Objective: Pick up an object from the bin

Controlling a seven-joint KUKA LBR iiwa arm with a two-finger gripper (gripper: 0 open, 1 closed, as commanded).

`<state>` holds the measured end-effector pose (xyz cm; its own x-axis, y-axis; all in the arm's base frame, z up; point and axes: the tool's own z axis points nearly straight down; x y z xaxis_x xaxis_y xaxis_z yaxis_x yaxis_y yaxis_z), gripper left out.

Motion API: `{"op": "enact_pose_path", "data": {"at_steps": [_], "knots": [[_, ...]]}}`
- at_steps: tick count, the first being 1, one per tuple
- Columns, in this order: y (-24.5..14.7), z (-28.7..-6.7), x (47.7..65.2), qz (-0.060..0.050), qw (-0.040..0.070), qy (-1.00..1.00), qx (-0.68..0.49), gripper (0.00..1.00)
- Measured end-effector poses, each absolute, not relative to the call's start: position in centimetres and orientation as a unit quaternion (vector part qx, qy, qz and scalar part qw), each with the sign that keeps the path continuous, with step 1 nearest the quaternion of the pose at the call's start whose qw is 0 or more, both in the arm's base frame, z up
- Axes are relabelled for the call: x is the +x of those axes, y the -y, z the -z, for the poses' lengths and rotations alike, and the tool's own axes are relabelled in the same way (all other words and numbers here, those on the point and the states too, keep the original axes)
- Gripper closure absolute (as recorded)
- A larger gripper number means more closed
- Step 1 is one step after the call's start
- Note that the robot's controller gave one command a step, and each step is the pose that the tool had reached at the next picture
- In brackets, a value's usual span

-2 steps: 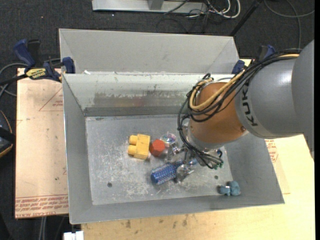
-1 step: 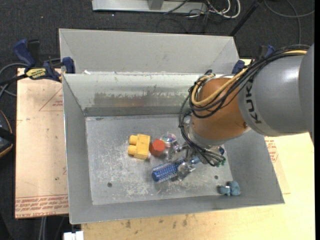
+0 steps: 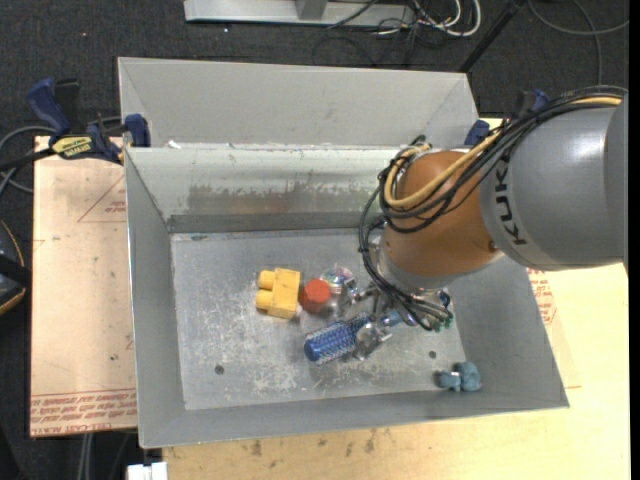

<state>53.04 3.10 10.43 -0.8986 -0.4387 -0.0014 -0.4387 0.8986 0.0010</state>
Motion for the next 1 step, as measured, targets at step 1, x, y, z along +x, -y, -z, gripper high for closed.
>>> {"op": "enact_pose_path", "data": {"at_steps": [1], "knots": [[-3.22,-17.53,53.18,0.000,0.004,-0.974,-0.225,1.00]]}}
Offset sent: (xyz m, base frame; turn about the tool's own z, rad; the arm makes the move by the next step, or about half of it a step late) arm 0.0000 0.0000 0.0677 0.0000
